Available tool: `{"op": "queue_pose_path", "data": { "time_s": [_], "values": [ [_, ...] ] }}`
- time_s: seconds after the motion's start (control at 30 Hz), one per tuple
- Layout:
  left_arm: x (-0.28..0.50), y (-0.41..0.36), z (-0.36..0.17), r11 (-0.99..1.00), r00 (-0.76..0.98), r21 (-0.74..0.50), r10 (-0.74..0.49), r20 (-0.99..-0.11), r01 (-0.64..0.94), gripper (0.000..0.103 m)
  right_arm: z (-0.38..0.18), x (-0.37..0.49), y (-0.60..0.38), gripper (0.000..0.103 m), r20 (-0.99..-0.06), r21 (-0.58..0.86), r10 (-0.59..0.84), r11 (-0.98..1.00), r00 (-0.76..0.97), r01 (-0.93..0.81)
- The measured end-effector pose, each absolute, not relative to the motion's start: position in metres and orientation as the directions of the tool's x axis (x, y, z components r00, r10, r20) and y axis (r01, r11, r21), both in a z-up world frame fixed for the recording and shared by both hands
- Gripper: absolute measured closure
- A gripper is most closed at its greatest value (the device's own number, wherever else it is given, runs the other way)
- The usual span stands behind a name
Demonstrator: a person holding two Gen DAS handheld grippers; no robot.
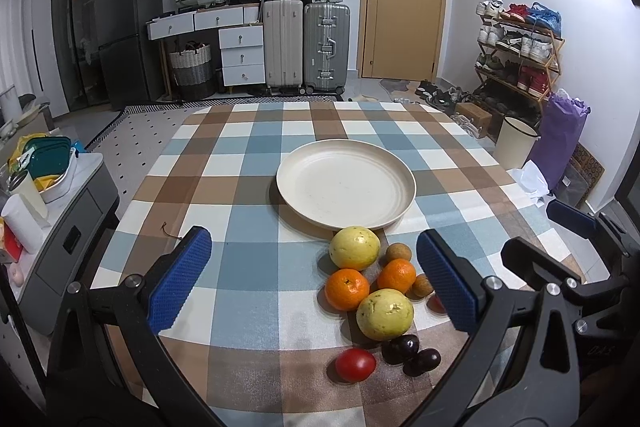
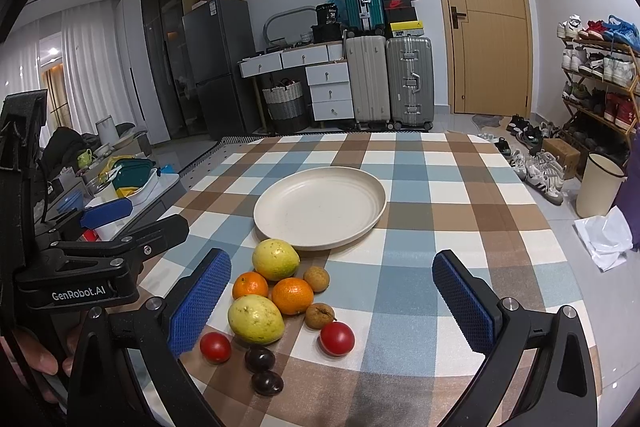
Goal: Organize fruits
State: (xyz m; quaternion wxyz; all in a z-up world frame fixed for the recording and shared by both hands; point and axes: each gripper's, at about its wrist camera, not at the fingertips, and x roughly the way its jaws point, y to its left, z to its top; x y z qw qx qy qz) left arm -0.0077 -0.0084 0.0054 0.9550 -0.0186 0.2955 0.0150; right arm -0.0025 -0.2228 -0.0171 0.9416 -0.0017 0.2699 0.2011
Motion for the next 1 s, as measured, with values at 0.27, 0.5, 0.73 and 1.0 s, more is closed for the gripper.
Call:
{"op": "queue_pose_path", "data": {
  "time_s": [0.27,0.5,0.73,1.0],
  "values": [
    [-0.0087,-0.0091,0.0052,0.999,0.826,-0.025,0.024,-0.563,-0.046,0.001,-0.0163,-0.0018,-0.2247,0.000,-0.514,0.141,0.397,0.913,0.760,-0.382],
    [-0.0085,-0.0090,0.0047,0.999,0.826,-0.027,0.022,-0.563,-0.045,0.001,-0.0129,-0.0035,-0.2221,0.000,-0.507,0.130,0.396,0.913,0.766,-0.387],
    [-0.0097,-0.0106,0.0044,0.999,0.824,-0.030,0.018,-0.566,-0.043,0.001,-0.0152,-0.0025,-0.2233,0.000,-0.516,0.153,0.402,0.912,0.756,-0.381],
    [-0.0097,-0.0100,0.0043,0.999,0.824,-0.031,0.018,-0.567,-0.043,0.001,-0.0155,-0.0011,-0.2266,0.000,-0.515,0.162,0.403,0.912,0.757,-0.376]
  ]
}}
